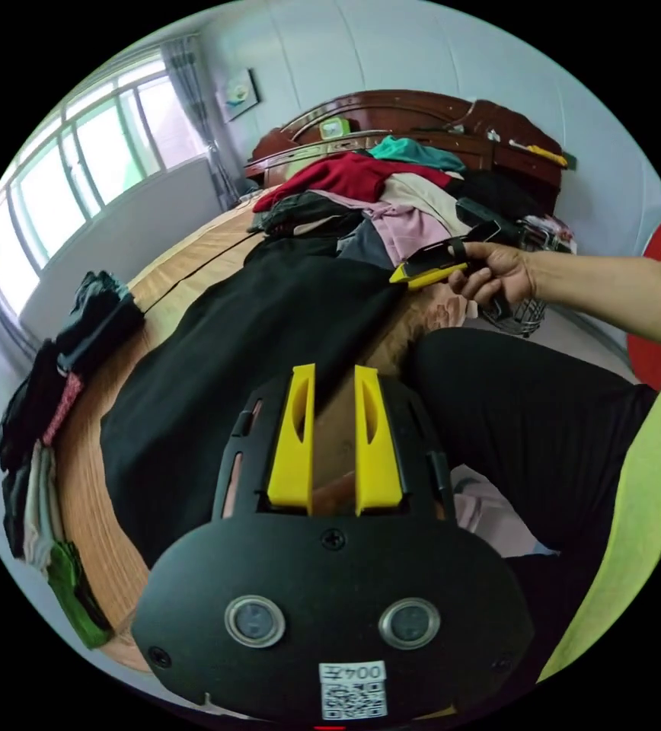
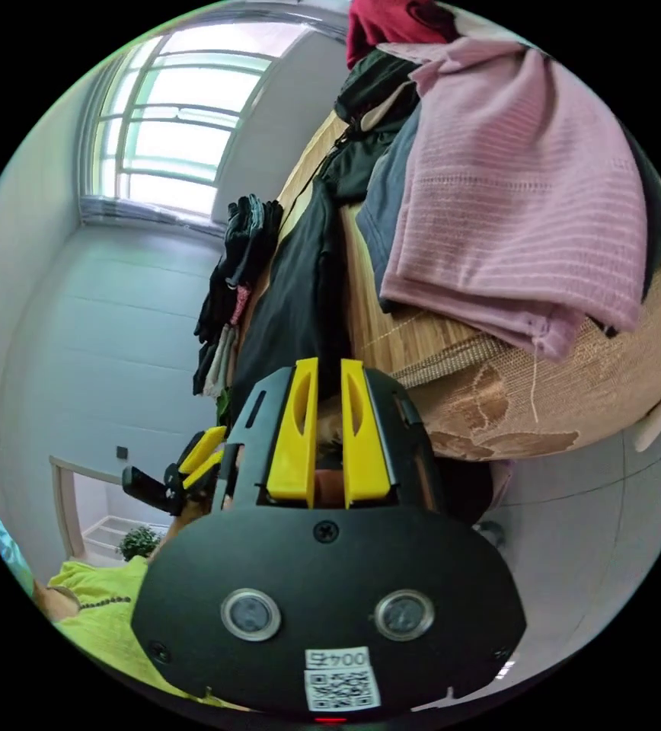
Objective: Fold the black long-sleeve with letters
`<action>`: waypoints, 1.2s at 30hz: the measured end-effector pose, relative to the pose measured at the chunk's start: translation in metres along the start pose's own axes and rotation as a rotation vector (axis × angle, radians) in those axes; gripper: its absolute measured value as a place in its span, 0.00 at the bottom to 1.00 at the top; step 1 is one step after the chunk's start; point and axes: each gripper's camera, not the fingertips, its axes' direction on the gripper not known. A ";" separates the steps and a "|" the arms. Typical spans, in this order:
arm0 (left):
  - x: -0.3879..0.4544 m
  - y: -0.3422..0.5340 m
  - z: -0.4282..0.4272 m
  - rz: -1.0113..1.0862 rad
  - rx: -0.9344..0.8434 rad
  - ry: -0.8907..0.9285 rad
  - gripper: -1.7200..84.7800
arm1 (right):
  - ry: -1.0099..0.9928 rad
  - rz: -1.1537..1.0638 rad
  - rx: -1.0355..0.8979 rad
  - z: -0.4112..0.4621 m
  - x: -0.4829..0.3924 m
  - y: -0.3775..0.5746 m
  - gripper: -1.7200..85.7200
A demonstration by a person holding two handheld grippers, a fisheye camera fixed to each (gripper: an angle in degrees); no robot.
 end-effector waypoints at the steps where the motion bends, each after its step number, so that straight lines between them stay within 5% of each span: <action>1: 0.020 -0.015 0.011 0.045 -0.007 -0.022 0.13 | -0.023 0.021 0.009 -0.004 0.002 0.001 0.08; 11: 0.209 -0.100 0.108 0.455 -0.073 -0.412 0.16 | -0.162 0.117 -0.039 -0.039 -0.011 0.013 0.07; 17: 0.255 -0.108 0.134 0.476 -0.080 -0.547 0.09 | -0.168 0.062 -0.087 -0.052 -0.029 0.036 0.07; 23: 0.224 -0.099 0.076 0.147 -0.016 -0.306 0.02 | -0.225 0.075 0.068 -0.084 0.010 0.044 0.13; 36: 0.210 -0.068 -0.035 0.065 0.035 -0.249 0.02 | -0.269 0.200 -0.055 0.003 0.049 -0.024 0.22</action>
